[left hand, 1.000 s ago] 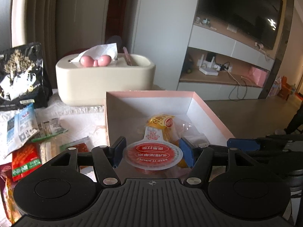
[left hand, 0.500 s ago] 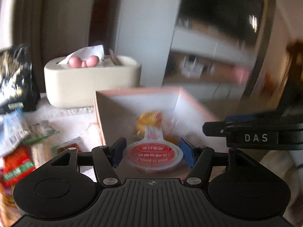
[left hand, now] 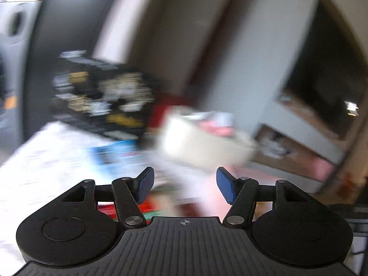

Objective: Organize snacks
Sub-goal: 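Reach the left tool to the yellow-labelled chicken snack bag and grasp it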

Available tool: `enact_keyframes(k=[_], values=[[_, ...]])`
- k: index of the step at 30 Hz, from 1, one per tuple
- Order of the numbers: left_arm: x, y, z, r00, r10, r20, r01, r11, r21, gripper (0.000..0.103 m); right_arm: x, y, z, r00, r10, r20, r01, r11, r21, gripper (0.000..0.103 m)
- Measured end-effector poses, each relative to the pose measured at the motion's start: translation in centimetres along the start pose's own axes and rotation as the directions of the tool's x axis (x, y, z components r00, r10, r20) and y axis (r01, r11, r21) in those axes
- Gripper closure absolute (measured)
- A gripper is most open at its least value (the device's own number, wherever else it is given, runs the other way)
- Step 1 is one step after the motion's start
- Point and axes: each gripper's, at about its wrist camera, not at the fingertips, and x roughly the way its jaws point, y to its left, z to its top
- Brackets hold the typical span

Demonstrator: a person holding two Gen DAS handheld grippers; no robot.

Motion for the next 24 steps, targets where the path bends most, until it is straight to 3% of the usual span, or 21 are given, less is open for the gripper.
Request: enact_keyframes(k=[5,9,10,12,13,18,22,24], values=[[-1.9,6.2,-1.3,0.979,0.177,-0.1,-0.18,0.983,-0.021,0.038,1.6,6.2,-0.7,0.992,0.121,-0.044,-0.125,0.985,-0.116,0.053],[-2.9,8.3,-3.0,0.959,0.24,-0.148,-0.233,0.97,0.064,0.037,3.0,11.0,-1.2,0.982,0.174,-0.077,-0.187,0.961,-0.203,0.053],[-3.0,8.7,-3.3,0.957,0.241,-0.164,-0.232,0.97,0.074,0.038,3.5,12.1,-1.3,0.979,0.182,-0.087,-0.197,0.954,-0.225,0.054],[-3.1,9.4,-3.6,0.954,0.233,-0.19,-0.224,0.972,0.067,0.038,4.6,13.9,-1.6,0.978,0.178,-0.113,-0.202,0.941,-0.27,0.072],[-2.9,9.6,-3.7,0.954,0.226,-0.199,-0.218,0.974,0.06,0.038,5.3,14.6,-1.8,0.975,0.175,-0.136,-0.208,0.935,-0.288,0.074],[-2.9,10.9,-4.1,0.959,0.183,-0.219,-0.182,0.983,0.025,0.038,7.6,15.7,-2.9,0.956,0.178,-0.234,-0.243,0.925,-0.29,0.075],[-2.7,10.5,-4.1,0.962,0.154,-0.227,-0.15,0.988,0.033,0.038,8.6,15.5,-3.6,0.97,0.109,-0.219,-0.172,0.94,-0.295,0.075],[-2.4,9.9,-4.0,0.964,0.118,-0.237,-0.114,0.993,0.033,0.038,8.7,15.0,-3.7,0.968,0.123,-0.217,-0.181,0.947,-0.267,0.074]])
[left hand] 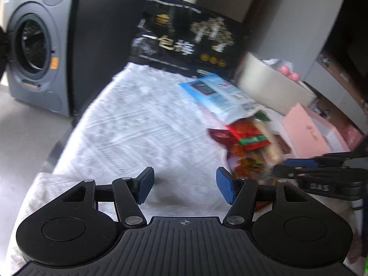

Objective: Organize snacks
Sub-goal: 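Reach the left tool to the yellow-labelled chicken snack bag and grasp it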

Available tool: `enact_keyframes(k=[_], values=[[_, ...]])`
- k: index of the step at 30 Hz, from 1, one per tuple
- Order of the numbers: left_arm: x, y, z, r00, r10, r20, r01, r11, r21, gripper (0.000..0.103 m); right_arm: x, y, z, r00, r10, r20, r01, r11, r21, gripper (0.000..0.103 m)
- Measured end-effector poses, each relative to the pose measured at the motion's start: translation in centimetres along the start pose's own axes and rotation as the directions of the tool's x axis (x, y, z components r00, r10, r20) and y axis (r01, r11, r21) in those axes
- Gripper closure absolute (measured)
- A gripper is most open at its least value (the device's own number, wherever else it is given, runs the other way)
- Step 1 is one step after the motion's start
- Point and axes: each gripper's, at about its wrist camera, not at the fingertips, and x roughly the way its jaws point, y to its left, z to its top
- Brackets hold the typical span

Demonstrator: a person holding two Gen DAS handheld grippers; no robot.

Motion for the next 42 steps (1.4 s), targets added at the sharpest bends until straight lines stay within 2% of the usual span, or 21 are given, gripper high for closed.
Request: enact_keyframes(k=[2,4,5,8,11,14,17,20,22,24,26,32,38,42], values=[[0.4,-0.7,0.2,1.0,-0.025,-0.009,0.025,1.0,0.011,0.038,-0.1,-0.5,-0.3,0.997,0.081,-0.006,-0.081,0.996,0.039,0.074],[1.0,-1.2,0.5,1.0,-0.025,-0.018,0.025,1.0,0.016,0.038,0.1,-0.6,-0.7,0.972,0.233,-0.029,-0.229,0.968,0.098,0.074],[1.4,-1.5,0.7,0.999,-0.023,-0.022,0.024,1.0,0.02,0.038,0.0,-0.4,-0.9,0.967,0.252,-0.021,-0.249,0.964,0.098,0.073],[2.2,-2.9,1.0,0.999,-0.023,-0.035,0.025,0.998,0.058,0.038,-0.8,0.5,-1.4,0.971,0.238,0.005,-0.238,0.97,0.048,0.073],[2.8,-4.7,1.2,0.998,-0.029,-0.049,0.034,0.992,0.12,0.038,-1.4,0.1,-1.9,0.986,0.167,0.019,-0.168,0.984,0.058,0.073],[4.3,-6.5,1.2,0.998,0.01,-0.067,0.002,0.984,0.18,0.038,-1.7,-1.0,-2.9,0.993,0.115,0.032,-0.118,0.99,0.081,0.073],[6.0,-7.4,1.5,0.996,0.026,-0.084,-0.011,0.985,0.174,0.033,-1.6,-1.8,-4.1,0.991,0.127,0.052,-0.131,0.987,0.092,0.071],[6.7,-8.8,1.9,0.994,0.077,-0.078,-0.059,0.976,0.211,0.032,-1.9,-1.6,-4.9,0.99,0.112,0.086,-0.118,0.991,0.059,0.071],[7.1,-9.4,2.0,0.992,0.098,-0.075,-0.079,0.969,0.233,0.03,-2.0,-1.2,-5.5,0.987,0.106,0.121,-0.111,0.993,0.035,0.065],[7.5,-9.7,1.9,0.991,0.108,-0.084,-0.084,0.963,0.255,0.025,-2.0,-0.8,-5.9,0.983,0.113,0.147,-0.116,0.993,0.008,0.052],[7.9,-9.9,1.9,0.99,0.116,-0.084,-0.088,0.955,0.283,0.022,-2.0,-0.6,-5.9,0.98,0.14,0.141,-0.14,0.99,-0.011,0.043],[8.8,-11.4,1.2,0.986,0.151,-0.065,-0.118,0.923,0.365,0.011,-1.8,-0.6,-5.7,0.978,0.15,0.144,-0.151,0.989,-0.008,0.042],[8.9,-11.5,1.1,0.986,0.148,-0.074,-0.11,0.922,0.37,0.008,-1.6,-0.5,-5.6,0.978,0.148,0.144,-0.148,0.989,-0.01,0.041],[8.8,-10.7,1.2,0.99,0.108,-0.087,-0.068,0.924,0.376,0.007,-1.7,-0.3,-5.7,0.979,0.145,0.145,-0.145,0.989,-0.012,0.041]])
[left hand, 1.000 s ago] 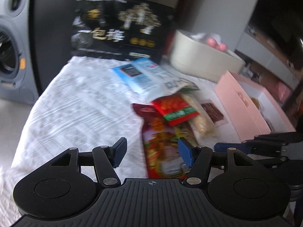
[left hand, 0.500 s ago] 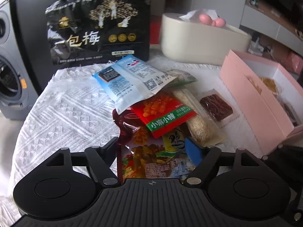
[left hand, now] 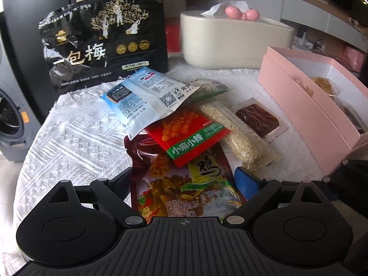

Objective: Organize snacks
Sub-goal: 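Reach the left tool to the yellow-labelled chicken snack bag and grasp it, then grasp the blue snack packet with the right tool while the left tool holds the chicken bag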

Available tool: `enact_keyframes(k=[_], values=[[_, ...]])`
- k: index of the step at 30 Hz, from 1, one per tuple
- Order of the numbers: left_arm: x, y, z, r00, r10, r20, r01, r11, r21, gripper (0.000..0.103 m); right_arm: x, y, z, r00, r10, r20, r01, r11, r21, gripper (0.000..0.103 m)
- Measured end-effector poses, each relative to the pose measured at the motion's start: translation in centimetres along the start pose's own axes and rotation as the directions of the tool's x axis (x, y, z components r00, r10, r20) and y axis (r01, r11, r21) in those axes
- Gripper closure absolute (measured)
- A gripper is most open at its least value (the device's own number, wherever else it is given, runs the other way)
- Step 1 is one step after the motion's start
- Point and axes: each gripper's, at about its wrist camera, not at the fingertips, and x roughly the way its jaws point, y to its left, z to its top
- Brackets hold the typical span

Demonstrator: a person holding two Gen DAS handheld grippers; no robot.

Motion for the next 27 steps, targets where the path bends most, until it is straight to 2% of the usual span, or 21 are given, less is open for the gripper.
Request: enact_keyframes(k=[4,7,14,16,19,23,25,27], values=[[-0.2,0.8,-0.3,1.0,-0.015,0.006,0.015,1.0,0.015,0.007,0.0,0.1,0.0,1.0,-0.001,0.0,0.001,1.0,0.0,0.041],[-0.3,1.7,-0.4,1.0,0.002,0.005,-0.002,1.0,0.022,0.004,-0.1,0.1,0.0,1.0,-0.005,-0.001,0.005,1.0,-0.003,0.041],[-0.6,5.2,-0.3,0.995,0.096,0.013,-0.096,0.995,-0.007,0.003,-0.2,0.1,-0.1,1.0,-0.008,0.0,0.008,1.0,-0.003,0.041],[-1.1,5.9,0.0,0.995,0.087,0.038,-0.087,0.996,-0.014,0.007,-0.2,0.1,-0.1,1.0,-0.008,0.0,0.008,1.0,-0.002,0.041],[-2.1,6.1,0.7,0.996,0.028,0.089,-0.027,0.999,-0.019,0.01,-0.3,0.2,0.0,1.0,-0.008,0.0,0.008,1.0,-0.002,0.041],[-0.9,4.9,1.3,0.997,0.05,0.059,-0.055,0.995,0.086,0.009,-0.3,0.2,0.0,1.0,-0.009,0.0,0.009,1.0,-0.002,0.041],[0.0,4.5,1.3,0.997,0.067,0.027,-0.069,0.991,0.112,0.01,-0.3,0.2,0.0,1.0,-0.009,0.0,0.009,1.0,-0.001,0.041],[0.4,4.3,1.1,0.997,0.073,0.029,-0.076,0.99,0.118,0.009,-0.3,0.2,0.0,1.0,-0.008,0.0,0.008,1.0,-0.002,0.041]])
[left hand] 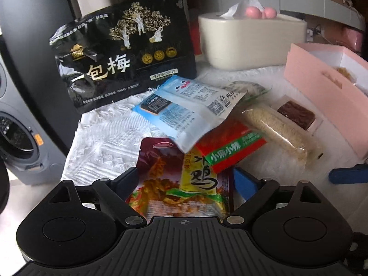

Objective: Organize snacks
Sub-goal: 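Grasp the blue snack packet with the right tool while the left tool holds the chicken bag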

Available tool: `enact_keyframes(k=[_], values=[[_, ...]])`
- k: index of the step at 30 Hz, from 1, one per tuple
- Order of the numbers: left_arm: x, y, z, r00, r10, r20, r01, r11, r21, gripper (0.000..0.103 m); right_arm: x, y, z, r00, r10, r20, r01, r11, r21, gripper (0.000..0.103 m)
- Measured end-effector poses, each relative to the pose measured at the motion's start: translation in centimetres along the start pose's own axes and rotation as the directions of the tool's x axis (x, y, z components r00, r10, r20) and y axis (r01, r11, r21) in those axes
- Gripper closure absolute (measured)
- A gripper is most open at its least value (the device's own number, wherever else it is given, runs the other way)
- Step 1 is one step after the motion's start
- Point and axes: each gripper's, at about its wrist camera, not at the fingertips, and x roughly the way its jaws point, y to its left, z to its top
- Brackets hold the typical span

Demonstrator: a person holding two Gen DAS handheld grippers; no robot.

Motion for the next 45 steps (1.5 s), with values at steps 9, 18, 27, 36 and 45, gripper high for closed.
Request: enact_keyframes(k=[9,18,27,36,45], values=[[0.5,2.1,-1.1,0.992,-0.122,0.028,0.123,0.992,-0.025,0.008,0.0,0.0,0.0,1.0,0.001,0.001,-0.001,1.0,0.001,0.041],[0.9,3.7,-1.1,0.989,-0.145,0.0,0.144,0.987,-0.064,0.004,0.0,0.1,0.0,1.0,0.01,-0.004,-0.01,1.0,-0.009,0.036],[1.2,3.6,-1.2,0.985,-0.17,0.012,0.17,0.984,-0.05,0.003,0.2,0.0,0.1,0.999,0.039,-0.009,-0.039,0.999,-0.012,0.028],[-1.3,5.2,-2.8,0.993,-0.103,0.053,0.11,0.984,-0.141,0.023,1.0,0.6,1.1,0.996,0.036,-0.076,-0.041,0.997,-0.071,0.022],[-3.3,6.6,-6.0,0.991,-0.086,0.101,0.108,0.966,-0.236,0.022,-0.8,3.1,7.5,0.988,-0.076,0.133,0.097,0.983,-0.159,0.024]])
